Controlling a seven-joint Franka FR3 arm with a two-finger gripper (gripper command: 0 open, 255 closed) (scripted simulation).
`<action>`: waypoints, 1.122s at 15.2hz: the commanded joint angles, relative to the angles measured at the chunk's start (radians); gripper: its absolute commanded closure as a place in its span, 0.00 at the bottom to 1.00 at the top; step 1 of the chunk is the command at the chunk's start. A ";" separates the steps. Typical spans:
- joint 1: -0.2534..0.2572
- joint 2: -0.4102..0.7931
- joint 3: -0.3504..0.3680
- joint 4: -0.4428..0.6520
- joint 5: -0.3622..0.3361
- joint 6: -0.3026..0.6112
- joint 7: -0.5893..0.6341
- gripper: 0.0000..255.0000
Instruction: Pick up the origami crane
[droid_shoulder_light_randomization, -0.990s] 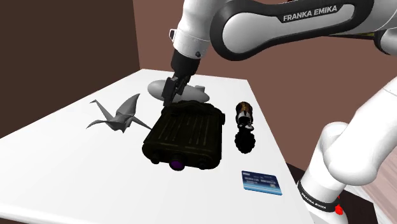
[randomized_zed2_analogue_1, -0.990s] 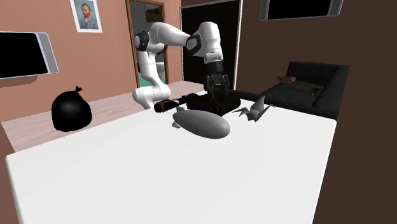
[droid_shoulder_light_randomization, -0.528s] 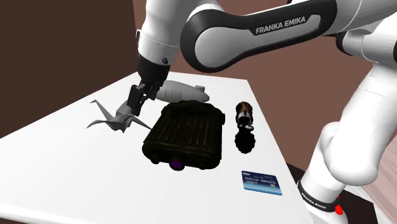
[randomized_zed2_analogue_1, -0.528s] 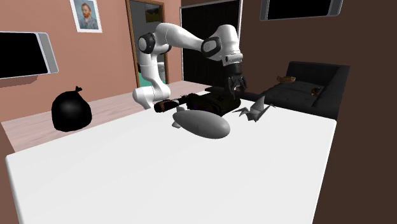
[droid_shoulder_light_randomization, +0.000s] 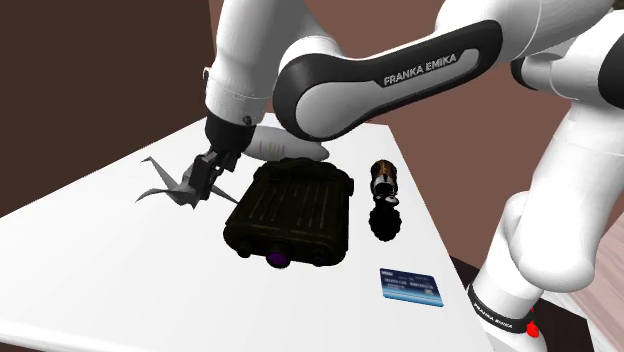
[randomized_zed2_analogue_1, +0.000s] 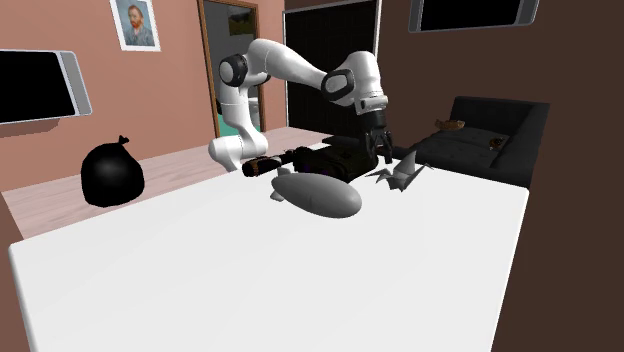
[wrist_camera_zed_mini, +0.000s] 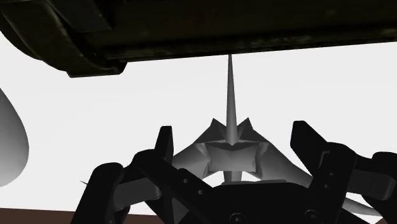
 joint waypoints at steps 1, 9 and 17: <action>0.001 0.006 0.000 -0.014 -0.008 0.018 0.008 0.00; 0.000 0.006 0.000 -0.015 -0.008 0.020 0.008 1.00; 0.001 -0.004 0.001 0.042 0.010 -0.044 -0.013 1.00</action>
